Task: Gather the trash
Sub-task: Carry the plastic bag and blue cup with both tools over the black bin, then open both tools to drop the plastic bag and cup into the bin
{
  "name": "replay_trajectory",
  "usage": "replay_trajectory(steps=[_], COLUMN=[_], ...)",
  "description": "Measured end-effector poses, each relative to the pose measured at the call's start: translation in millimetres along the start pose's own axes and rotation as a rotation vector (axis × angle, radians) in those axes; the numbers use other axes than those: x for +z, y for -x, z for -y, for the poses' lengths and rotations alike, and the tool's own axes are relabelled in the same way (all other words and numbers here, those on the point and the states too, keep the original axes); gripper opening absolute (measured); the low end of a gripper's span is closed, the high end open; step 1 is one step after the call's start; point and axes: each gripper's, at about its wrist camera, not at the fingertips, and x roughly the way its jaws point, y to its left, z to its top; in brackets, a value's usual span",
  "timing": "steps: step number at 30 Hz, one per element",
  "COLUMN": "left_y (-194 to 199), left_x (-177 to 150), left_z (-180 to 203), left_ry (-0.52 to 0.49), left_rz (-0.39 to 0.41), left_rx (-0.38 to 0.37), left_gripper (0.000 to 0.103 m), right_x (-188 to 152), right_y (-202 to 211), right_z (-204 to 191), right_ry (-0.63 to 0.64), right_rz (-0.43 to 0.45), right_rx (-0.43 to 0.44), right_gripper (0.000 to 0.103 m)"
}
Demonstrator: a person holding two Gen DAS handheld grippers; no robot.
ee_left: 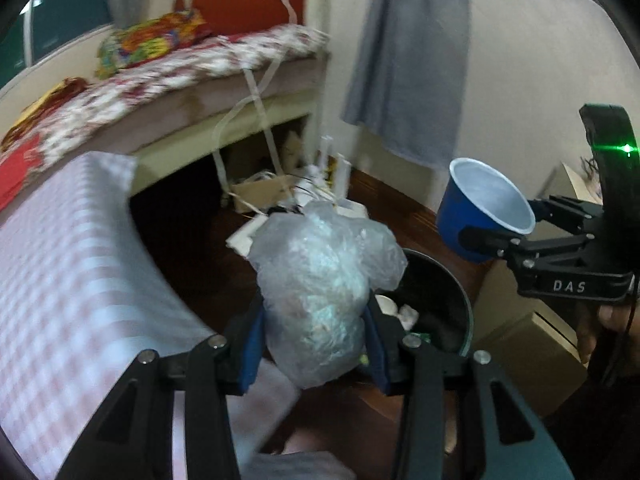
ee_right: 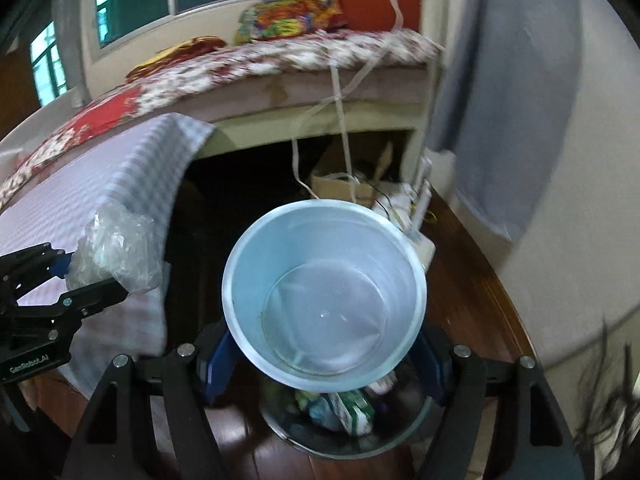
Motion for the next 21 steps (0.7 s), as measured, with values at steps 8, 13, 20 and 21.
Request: replay_trajectory(steps=[8,13,20,21], left_y=[-47,-75,-107,-111], left_x=[-11,-19,-27,-29], left_z=[36,46,53,54], left_ry=[-0.041,-0.046,-0.05,-0.048], left_rz=[-0.1,-0.16,-0.236,-0.247], left_rx=[-0.064,-0.082,-0.108,-0.113], left_gripper=[0.046,0.046,0.046,0.046], right_x=[-50,-62,-75,-77], right_y=[-16,-32,-68,-72], right_z=[43,43,39,40], right_ry=[-0.024,0.072,0.141,0.148], right_rz=[-0.089,-0.119,-0.183,-0.19], right_rx=[-0.025,-0.049,-0.019,-0.02], right_gripper=[0.076,0.076,0.076,0.076])
